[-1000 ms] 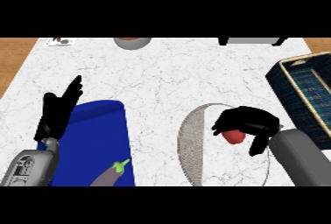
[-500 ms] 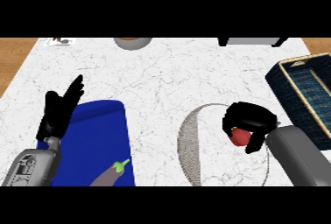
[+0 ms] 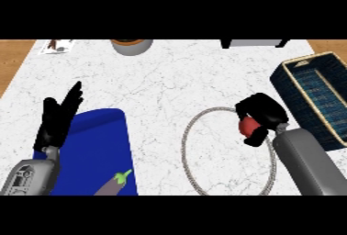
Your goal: Pick the bell pepper from the placemat and place it in the basket
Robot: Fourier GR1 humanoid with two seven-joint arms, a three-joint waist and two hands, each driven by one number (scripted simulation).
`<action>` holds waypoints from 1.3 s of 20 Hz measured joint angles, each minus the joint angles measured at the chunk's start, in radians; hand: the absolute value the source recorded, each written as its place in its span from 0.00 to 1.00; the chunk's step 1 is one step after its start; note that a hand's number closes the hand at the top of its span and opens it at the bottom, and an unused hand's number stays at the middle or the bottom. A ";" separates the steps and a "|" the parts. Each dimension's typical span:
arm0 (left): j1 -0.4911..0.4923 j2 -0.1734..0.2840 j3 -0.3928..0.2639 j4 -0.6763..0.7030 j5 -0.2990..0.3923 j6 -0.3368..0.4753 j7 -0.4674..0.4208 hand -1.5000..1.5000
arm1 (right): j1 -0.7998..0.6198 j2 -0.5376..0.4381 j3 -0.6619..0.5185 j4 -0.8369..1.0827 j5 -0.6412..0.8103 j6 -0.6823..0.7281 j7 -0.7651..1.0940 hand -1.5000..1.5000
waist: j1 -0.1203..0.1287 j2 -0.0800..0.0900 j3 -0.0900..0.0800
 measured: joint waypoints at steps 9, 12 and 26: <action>0.009 0.004 0.010 0.000 0.004 -0.008 -0.005 0.50 | 0.056 0.216 -0.076 -0.435 -0.131 0.190 0.398 1.00 | -0.007 0.002 0.006; 0.012 0.000 0.010 0.003 0.002 -0.006 -0.007 0.50 | 0.035 0.271 -0.135 -0.585 -0.238 0.232 0.497 1.00 | -0.009 0.000 0.007; -0.001 -0.009 0.005 0.000 -0.001 -0.026 -0.010 0.50 | -0.399 0.268 -0.435 -1.052 -0.577 0.504 1.152 1.00 | 0.022 0.011 0.007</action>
